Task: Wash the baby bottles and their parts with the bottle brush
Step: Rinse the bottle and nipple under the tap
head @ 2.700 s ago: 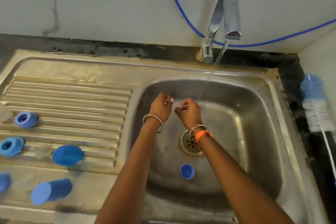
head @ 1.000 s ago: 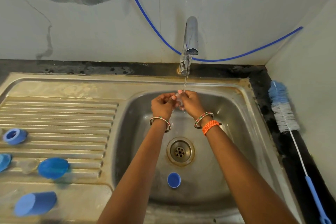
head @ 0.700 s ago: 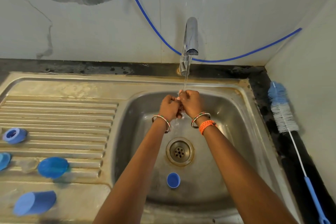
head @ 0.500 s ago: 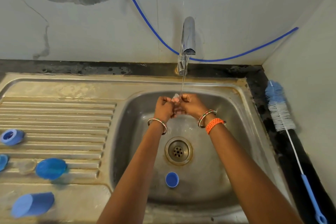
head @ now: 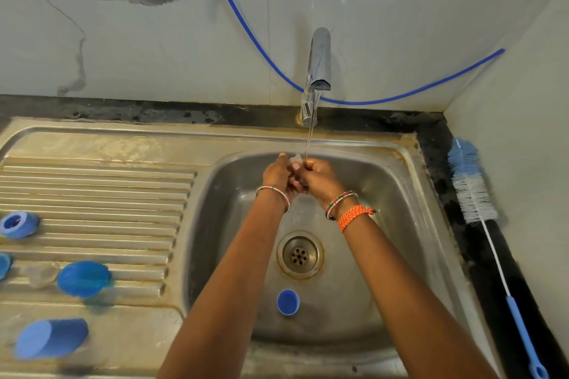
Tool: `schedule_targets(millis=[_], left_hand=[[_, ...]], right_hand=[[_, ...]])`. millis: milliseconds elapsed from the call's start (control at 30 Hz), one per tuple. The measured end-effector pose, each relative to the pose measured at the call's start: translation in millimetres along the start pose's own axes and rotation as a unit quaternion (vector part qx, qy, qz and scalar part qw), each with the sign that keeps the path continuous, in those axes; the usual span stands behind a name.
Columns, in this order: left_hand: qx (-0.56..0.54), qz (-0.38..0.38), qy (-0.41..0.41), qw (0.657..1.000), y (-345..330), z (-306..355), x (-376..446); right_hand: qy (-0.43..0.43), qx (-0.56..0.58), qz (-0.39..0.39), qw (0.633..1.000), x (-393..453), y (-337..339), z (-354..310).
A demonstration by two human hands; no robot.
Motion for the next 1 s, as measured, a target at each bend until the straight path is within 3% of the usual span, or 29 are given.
schedule_targets(millis=[67,133,200,267,367,500,633,667,733,800,1000], left_hand=[[0.063,-0.008,-0.025,0.998,1,1,3],[0.145,-0.034,-0.103,0.984,-3,1,-1],[0.275,-0.033,-0.219,0.936,-5,-3,-5],[0.333,0.015,-0.269,0.904,-2,-6,-4],[0.218,0.072,-0.177,0.957,5,-7,7],[0.135,0.017,-0.031,0.990,9,-5,17],[0.163,-0.038,0.035,0.985,19,-2,16],[0.152,-0.040,0.045,0.987,21,-2,17],[0.124,-0.056,0.060,0.989,21,-4,17],[0.094,-0.076,0.068,0.990,15,-6,15],[0.114,-0.108,0.061,0.986,6,-8,14]], right_hand=[[-0.011,0.021,0.028,0.999,-2,3,3],[-0.043,0.067,0.098,0.992,1,8,7],[-0.073,0.121,0.147,0.979,6,9,11],[-0.056,0.080,0.157,0.983,9,6,10],[0.081,-0.102,0.152,0.980,1,3,0],[0.306,-0.302,0.093,0.898,-21,2,-12],[0.398,-0.530,0.048,0.747,-25,17,-9],[0.403,-0.554,0.046,0.727,-24,22,-10],[0.389,-0.554,0.046,0.735,-25,27,-13],[0.366,-0.522,0.040,0.769,-25,28,-14],[0.236,-0.281,0.092,0.925,-25,20,-18]])
Point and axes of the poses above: each hand's wrist, its own x-axis towards the middle knuckle, its own y-axis out of the back of the hand, z = x × y, the point moved 4 cm from there along x, towards the middle knuckle
